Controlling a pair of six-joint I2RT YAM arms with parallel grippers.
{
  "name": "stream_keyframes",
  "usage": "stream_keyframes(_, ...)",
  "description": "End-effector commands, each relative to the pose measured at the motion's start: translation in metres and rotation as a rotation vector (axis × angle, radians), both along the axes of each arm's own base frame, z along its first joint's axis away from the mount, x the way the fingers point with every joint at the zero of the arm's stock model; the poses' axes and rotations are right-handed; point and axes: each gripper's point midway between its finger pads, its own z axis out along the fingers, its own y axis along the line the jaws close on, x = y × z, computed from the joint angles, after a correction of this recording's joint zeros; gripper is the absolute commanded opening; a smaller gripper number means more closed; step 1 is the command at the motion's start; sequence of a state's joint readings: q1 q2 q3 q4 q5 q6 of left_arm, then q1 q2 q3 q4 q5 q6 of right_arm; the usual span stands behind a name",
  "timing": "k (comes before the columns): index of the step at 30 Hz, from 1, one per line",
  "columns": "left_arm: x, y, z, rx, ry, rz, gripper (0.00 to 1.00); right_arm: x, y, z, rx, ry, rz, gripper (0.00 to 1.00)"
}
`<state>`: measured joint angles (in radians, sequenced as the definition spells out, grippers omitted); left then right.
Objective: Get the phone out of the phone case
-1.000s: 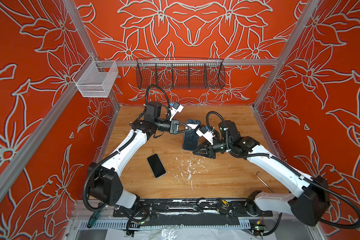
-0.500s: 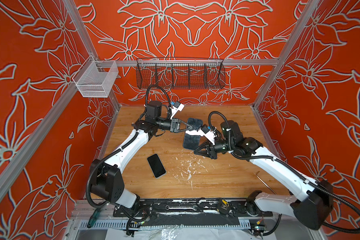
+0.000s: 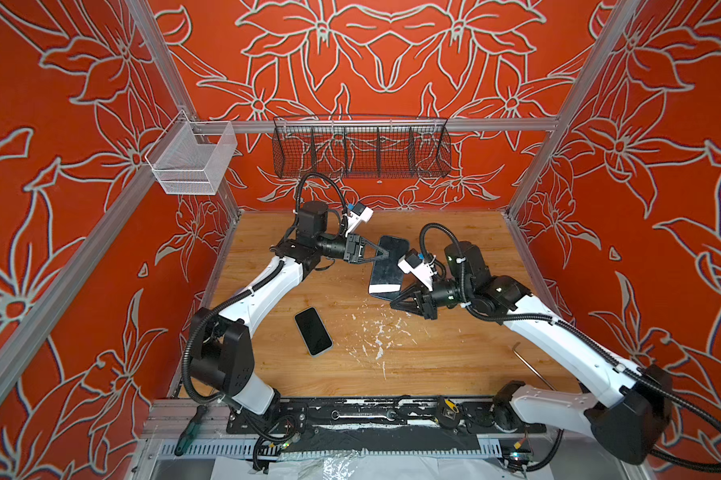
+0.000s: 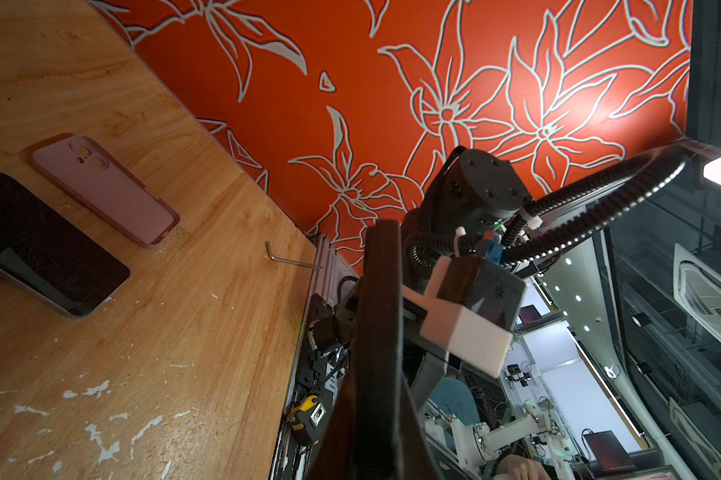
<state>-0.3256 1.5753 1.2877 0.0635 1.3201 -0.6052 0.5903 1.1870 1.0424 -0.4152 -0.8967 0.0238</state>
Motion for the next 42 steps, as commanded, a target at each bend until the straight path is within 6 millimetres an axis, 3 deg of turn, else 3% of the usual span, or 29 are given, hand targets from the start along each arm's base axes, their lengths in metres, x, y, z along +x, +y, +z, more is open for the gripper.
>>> stream_keyframes(1, 0.018, -0.009, -0.012, 0.018, 0.048, 0.066, 0.00, -0.009, 0.006, 0.044, 0.096, -0.221, 0.079, 0.04)
stream_keyframes(15, 0.028, -0.020, -0.011, -0.005, 0.098, 0.048, 0.00, 0.005, -0.003, 0.027, 0.009, -0.285, -0.010, 0.05)
stream_keyframes(26, 0.018, -0.018, 0.002, -0.019, 0.086, 0.046, 0.00, 0.026, -0.011, 0.013, -0.025, -0.308, -0.116, 0.05)
stream_keyframes(34, 0.007, -0.013, 0.015, -0.032, 0.051, 0.058, 0.00, 0.039, -0.024, 0.015, 0.032, -0.258, -0.199, 0.06)
stream_keyframes(38, 0.004, -0.011, 0.020, -0.032, 0.039, 0.069, 0.00, 0.033, -0.027, 0.022, 0.078, -0.231, -0.211, 0.11)
stream_keyframes(42, 0.009, -0.008, 0.029, -0.035, 0.020, 0.120, 0.00, 0.022, -0.032, 0.028, 0.107, -0.189, -0.213, 0.27)
